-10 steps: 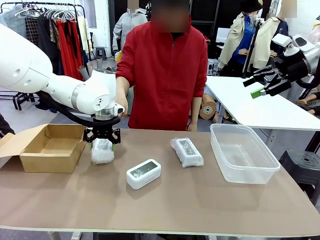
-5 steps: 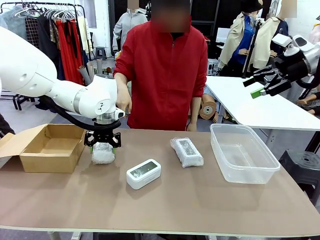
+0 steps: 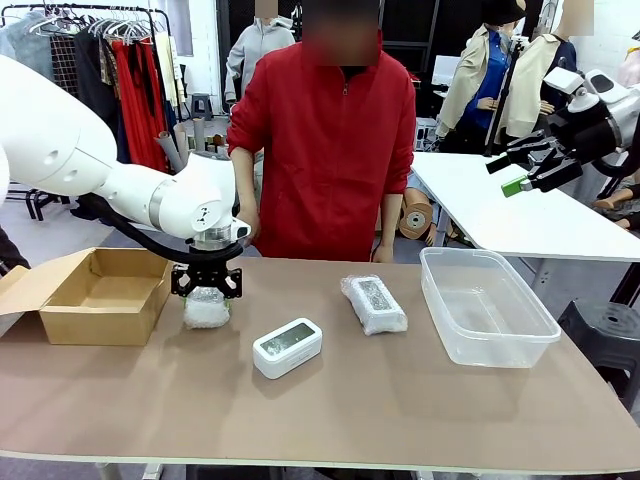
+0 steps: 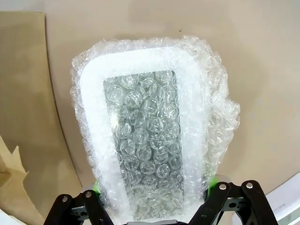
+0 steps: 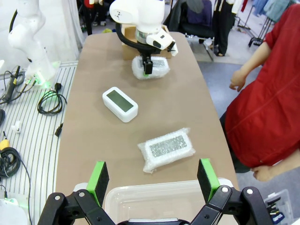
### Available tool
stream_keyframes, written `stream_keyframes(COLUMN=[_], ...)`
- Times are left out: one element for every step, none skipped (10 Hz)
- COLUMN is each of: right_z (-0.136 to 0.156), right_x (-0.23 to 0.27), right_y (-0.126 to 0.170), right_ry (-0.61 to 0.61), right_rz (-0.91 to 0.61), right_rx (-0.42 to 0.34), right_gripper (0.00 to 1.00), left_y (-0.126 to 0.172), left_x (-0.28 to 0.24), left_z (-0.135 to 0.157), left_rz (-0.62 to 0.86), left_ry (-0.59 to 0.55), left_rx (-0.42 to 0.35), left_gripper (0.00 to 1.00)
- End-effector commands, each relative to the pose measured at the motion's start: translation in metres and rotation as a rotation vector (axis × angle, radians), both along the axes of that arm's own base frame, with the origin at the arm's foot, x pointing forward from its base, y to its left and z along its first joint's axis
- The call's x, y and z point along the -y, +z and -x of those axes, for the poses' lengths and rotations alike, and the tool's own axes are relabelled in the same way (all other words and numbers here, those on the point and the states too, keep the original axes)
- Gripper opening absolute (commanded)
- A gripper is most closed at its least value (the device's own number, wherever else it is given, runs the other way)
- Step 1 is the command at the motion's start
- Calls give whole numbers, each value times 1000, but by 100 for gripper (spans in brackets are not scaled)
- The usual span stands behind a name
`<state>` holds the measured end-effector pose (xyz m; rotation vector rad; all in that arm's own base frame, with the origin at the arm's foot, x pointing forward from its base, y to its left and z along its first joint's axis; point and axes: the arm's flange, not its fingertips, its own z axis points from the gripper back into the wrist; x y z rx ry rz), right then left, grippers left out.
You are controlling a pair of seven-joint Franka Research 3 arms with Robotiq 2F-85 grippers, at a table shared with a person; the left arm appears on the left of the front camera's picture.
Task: Separate and place wrapped and unwrapped clocks.
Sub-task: Pick up the Digital clock indicated by the person.
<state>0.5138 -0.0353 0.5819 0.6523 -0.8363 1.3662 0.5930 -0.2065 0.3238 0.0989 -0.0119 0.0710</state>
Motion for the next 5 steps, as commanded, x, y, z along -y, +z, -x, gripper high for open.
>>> stream_keyframes(right_z=[0,0,0,0,0], right_x=[-1,-1,-1,-1,-1], right_y=[1,1,1,1,1], right_ry=[3,3,3,3,3], right_rz=[-2,-2,-2,-2,-2], right_rx=[3,3,3,3,3], right_gripper=[100,100,100,100,100], left_y=[2,5,11,19,32], left_x=[-7,-7,-6,-5,-5], left_z=[-1,-1,1,2,3], left_rz=[-8,-11,-16,-16,-7], left_ry=[6,8,6,0,-6], left_rx=[-1,3,7,7,3], left_gripper=[31,12,0,0,0])
